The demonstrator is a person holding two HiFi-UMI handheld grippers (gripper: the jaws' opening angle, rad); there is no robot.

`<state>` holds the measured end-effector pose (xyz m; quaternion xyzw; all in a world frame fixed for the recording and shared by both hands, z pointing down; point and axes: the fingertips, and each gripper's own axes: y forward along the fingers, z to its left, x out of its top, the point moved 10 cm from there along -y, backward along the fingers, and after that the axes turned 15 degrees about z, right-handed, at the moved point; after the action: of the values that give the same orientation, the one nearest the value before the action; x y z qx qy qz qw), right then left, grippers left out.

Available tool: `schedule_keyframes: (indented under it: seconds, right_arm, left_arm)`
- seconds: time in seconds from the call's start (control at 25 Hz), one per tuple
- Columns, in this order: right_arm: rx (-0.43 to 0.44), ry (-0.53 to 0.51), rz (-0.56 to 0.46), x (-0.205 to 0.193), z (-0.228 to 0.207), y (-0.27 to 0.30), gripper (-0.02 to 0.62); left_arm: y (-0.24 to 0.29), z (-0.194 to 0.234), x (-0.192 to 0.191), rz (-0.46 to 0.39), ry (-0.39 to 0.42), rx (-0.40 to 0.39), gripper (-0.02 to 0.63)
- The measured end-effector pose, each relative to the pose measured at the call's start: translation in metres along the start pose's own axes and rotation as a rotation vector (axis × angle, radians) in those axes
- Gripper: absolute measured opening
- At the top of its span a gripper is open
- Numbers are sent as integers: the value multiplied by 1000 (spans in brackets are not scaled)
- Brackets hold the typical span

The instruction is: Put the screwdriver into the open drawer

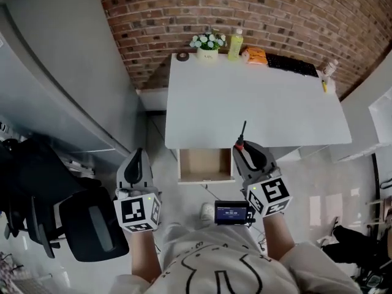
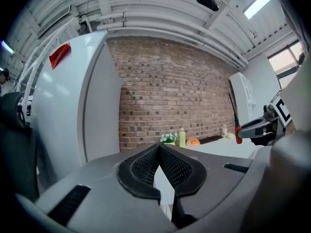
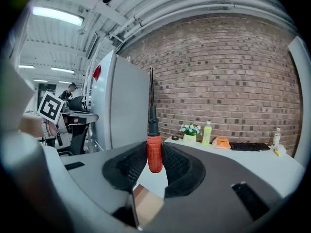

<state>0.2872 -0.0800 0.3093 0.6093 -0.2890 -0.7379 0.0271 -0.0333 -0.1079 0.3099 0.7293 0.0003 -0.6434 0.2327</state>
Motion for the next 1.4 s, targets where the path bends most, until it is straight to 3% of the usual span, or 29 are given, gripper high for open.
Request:
schedule_keyframes:
  seconds: [0.16,0.52,0.72,0.92,1.4]
  right_arm:
    - [63,-24,14,-2,-10,16,100]
    - [113,11,72,-20,-10,31,100]
    - [151,44,122,-36,1,56,100]
    - [191,23,199,-53,16,86,100]
    - [291,-6,455,-141,54,145,100]
  left_arm:
    - [-5,-10,-14,34,-34,47,12]
    - [-9,-2,-32,99,-48,86,12]
    - [-8,5,-59,176,-62,91,12]
    - [1,17,-91,229,-107,96,12]
    - [26,49,-187,386,-279,98,12]
